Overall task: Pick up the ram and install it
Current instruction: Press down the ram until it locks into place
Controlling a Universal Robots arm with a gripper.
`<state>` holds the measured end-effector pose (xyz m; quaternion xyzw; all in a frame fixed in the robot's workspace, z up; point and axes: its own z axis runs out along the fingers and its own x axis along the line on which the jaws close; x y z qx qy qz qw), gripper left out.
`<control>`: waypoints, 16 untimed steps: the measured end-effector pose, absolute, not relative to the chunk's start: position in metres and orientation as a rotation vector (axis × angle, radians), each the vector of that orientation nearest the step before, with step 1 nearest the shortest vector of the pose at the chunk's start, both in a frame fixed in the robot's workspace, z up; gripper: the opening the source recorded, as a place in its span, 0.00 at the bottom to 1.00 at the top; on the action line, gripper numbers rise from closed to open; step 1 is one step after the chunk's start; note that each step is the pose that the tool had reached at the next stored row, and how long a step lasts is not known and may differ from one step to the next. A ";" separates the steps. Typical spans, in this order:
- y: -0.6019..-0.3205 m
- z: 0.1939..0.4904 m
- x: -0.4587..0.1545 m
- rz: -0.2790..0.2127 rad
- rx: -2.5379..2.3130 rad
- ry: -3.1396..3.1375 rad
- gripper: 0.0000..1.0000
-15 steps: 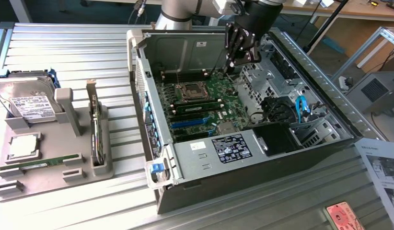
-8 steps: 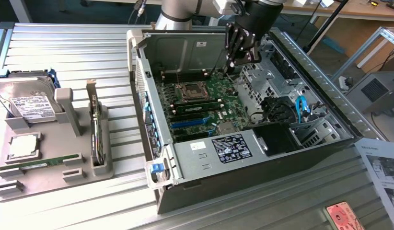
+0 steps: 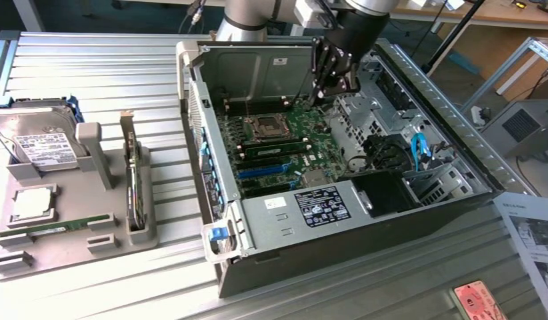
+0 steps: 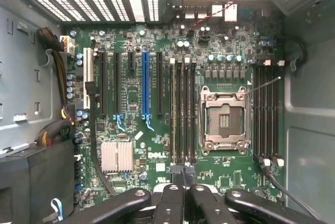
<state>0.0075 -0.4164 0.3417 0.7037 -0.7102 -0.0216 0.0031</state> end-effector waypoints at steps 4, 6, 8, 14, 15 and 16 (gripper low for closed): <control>-0.416 0.335 0.008 -0.068 2.206 -2.227 0.11; -0.416 0.330 0.008 -0.068 2.206 -2.227 0.11; -0.416 0.327 0.008 -0.068 2.206 -2.227 0.11; -0.416 0.316 0.008 -0.068 2.206 -2.227 0.11; -0.416 0.314 0.008 -0.068 2.206 -2.227 0.11; -0.416 0.312 0.008 -0.068 2.206 -2.227 0.11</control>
